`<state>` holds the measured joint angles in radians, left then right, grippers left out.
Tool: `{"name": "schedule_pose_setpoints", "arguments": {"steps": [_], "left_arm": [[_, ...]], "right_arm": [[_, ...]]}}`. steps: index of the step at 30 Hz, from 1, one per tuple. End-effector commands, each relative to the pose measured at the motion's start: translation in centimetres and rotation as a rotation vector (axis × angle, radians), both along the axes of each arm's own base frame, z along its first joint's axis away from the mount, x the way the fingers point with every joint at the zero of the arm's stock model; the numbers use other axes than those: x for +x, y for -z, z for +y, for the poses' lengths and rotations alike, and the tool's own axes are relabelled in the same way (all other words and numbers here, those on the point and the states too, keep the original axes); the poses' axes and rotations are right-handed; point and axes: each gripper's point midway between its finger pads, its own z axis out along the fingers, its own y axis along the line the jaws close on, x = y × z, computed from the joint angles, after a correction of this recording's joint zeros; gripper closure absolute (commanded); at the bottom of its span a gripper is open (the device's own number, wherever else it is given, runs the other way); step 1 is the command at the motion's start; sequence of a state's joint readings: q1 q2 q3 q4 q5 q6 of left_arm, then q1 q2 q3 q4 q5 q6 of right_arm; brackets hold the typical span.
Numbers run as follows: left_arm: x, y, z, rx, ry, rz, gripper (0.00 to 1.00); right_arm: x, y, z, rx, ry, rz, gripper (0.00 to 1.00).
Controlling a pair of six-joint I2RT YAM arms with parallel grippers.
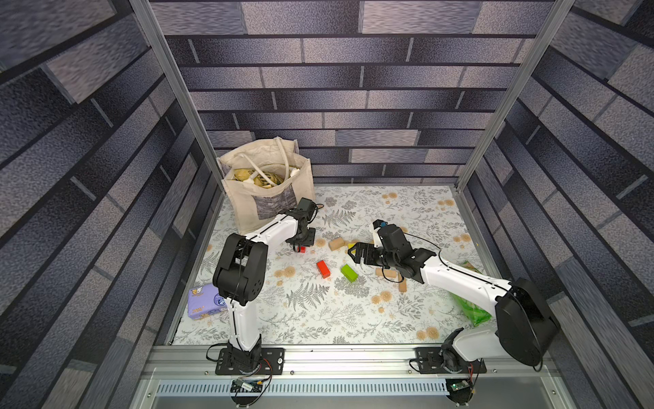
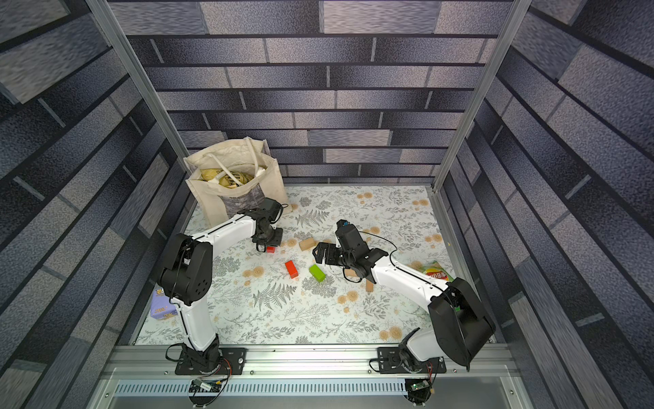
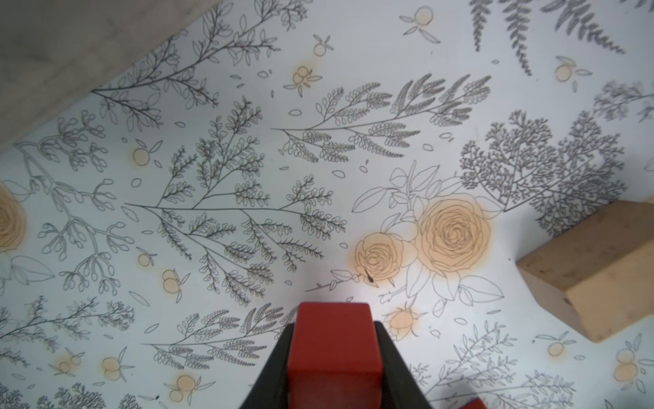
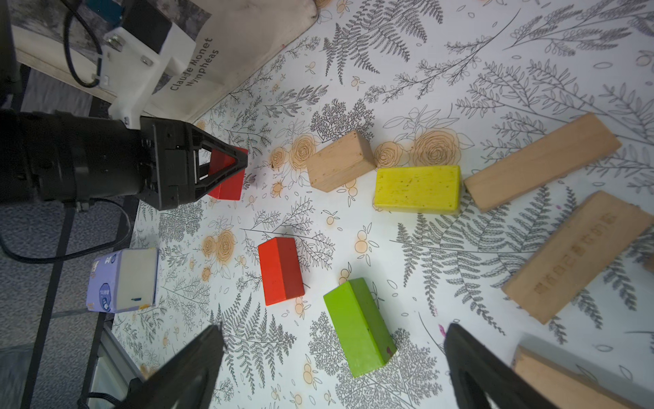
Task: Assemble the letter k with building blocks
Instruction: Place the building block at the center of the board.
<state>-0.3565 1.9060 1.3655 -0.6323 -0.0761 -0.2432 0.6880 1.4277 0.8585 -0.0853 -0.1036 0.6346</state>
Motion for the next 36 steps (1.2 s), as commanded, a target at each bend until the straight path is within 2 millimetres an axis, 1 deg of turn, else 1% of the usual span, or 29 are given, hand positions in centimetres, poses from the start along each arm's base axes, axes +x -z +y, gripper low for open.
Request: {"name": "schedule_pose_setpoints", "arguments": {"steps": [1,5,7,9,10,13,18,25,30,36], "left_arm": [[-1.4,-0.8,1.1,-0.041,-0.109,0.036,0.86],[-2.0,0.1,2.0,-0.037,-0.167,0.084,0.87],[-2.3,0.6,2.2,-0.055,-0.182,0.11,0.86],[-2.7,1.0,2.3,-0.061,-0.192,0.147,0.79],[-2.8,1.2,2.3,-0.058,-0.194,0.161,0.79],[-3.2,1.6,2.2,-0.061,-0.191,0.185,0.82],[-3.5,2.1,2.0,-0.062,-0.182,0.207,0.84],[-3.9,3.1,2.0,-0.04,-0.173,0.243,0.83],[-3.9,3.3,1.8,-0.037,-0.162,0.248,0.83],[-3.8,3.4,1.6,0.02,-0.115,0.248,0.81]], "right_arm": [[-0.2,0.2,0.6,-0.006,-0.024,0.011,0.0],[-0.2,0.3,0.8,-0.003,-0.027,0.016,0.0],[-0.2,0.5,0.8,-0.004,-0.028,0.02,0.0],[-0.3,0.5,0.9,-0.004,-0.029,0.023,0.0],[-0.3,0.6,0.9,-0.004,-0.029,0.024,0.0],[-0.4,0.9,0.9,-0.005,-0.026,0.029,0.0],[-0.3,1.0,0.9,-0.005,-0.025,0.033,0.0],[-0.5,1.3,0.9,-0.011,-0.03,0.038,0.0],[-0.5,1.2,0.8,-0.015,-0.03,0.035,0.0],[-0.5,1.3,0.9,-0.014,-0.033,0.035,0.0]]}}
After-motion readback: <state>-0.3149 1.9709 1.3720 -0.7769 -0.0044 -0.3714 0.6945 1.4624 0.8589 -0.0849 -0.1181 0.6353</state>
